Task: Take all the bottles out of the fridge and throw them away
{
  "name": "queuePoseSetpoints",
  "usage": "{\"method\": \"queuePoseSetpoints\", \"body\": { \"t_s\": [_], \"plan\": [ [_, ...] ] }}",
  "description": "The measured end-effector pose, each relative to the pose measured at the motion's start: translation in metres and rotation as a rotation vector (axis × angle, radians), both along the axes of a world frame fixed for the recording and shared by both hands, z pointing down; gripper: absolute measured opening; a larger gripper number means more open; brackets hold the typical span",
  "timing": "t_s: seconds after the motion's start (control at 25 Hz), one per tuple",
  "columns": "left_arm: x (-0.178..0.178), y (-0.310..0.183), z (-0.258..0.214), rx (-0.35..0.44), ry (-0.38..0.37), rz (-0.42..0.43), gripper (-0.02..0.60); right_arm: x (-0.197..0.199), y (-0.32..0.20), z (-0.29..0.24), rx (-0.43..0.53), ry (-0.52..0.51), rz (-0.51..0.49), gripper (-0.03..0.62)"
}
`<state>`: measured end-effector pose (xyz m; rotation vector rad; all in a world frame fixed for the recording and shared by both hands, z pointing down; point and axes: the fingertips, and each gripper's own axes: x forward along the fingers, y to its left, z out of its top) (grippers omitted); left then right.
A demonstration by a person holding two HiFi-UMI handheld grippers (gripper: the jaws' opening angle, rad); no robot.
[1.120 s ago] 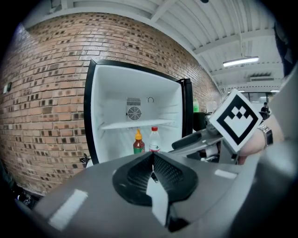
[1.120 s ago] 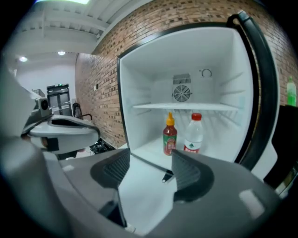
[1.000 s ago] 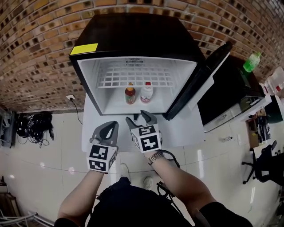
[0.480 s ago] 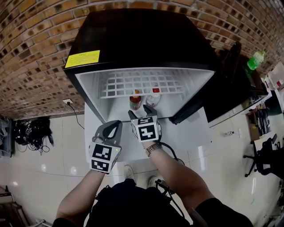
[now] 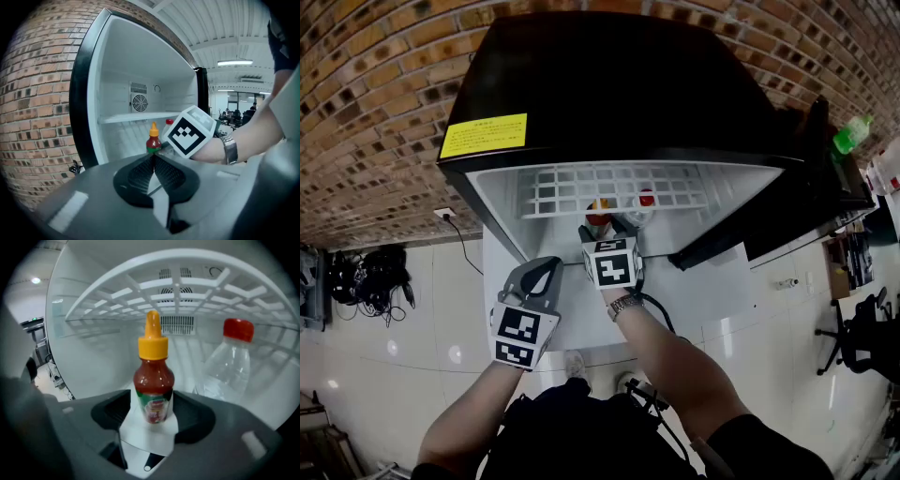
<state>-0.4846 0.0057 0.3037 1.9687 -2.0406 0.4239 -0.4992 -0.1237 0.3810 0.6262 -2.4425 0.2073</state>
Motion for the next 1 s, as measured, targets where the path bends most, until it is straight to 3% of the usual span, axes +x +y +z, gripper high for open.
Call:
{"method": "queuePoseSetpoints", "body": {
  "t_s": [0.56, 1.0],
  "plan": [
    [-0.009, -0.012, 0.008, -0.007, 0.018, 0.011, 0.004, 0.001, 0.0, 0.008, -0.003, 0.0, -0.002, 0.268],
    [0.019, -0.008, 0.009, -0.028, 0.01, -0.006, 0.003, 0.045, 0.039, -0.016, -0.026, -0.07, -0.077, 0.268]
  ]
}}
